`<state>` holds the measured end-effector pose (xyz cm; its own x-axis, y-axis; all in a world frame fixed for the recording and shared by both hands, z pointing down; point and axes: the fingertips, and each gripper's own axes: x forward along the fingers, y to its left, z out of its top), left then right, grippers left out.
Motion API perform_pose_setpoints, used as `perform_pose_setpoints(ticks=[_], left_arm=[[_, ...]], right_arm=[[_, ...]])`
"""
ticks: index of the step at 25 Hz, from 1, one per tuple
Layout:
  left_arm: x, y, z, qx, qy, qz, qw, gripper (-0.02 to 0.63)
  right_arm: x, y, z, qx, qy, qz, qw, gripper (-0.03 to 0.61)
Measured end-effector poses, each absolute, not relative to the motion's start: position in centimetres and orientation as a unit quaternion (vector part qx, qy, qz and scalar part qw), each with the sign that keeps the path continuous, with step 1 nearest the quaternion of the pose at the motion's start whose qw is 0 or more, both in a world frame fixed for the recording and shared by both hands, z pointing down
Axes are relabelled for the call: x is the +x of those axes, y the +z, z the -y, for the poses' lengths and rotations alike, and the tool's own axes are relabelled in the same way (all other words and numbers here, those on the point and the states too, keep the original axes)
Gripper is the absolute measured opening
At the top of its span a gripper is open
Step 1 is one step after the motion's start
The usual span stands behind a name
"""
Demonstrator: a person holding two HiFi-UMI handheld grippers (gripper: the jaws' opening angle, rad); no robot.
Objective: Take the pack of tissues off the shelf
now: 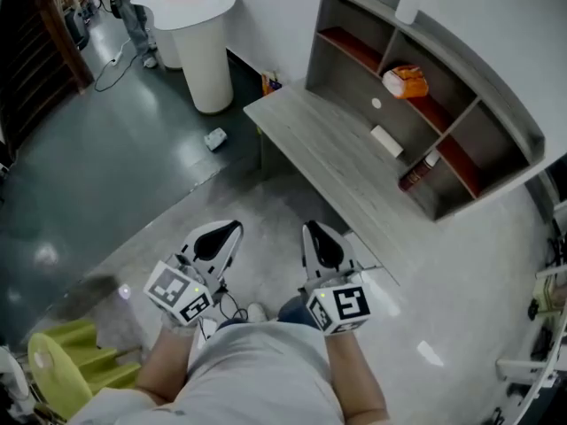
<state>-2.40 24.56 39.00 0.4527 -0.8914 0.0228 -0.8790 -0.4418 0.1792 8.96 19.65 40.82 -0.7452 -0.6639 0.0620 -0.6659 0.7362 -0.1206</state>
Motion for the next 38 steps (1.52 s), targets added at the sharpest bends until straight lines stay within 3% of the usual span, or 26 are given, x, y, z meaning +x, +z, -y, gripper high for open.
perform_pose_setpoints(ticks=[11, 38], left_arm=[[-6.1, 40.1, -21.3, 0.843, -0.034, 0.530, 0.085, 0.018], [-8.9, 40.3, 3.7, 0.805, -0.019, 0.584, 0.106, 0.017]], right_arm=[[5.4, 41.1, -14.6, 0.360, 0.083, 0.929, -0.021, 0.038], [-0.3, 42.4, 10.7, 0.259, 0.108, 0.960, -0.008, 0.038]])
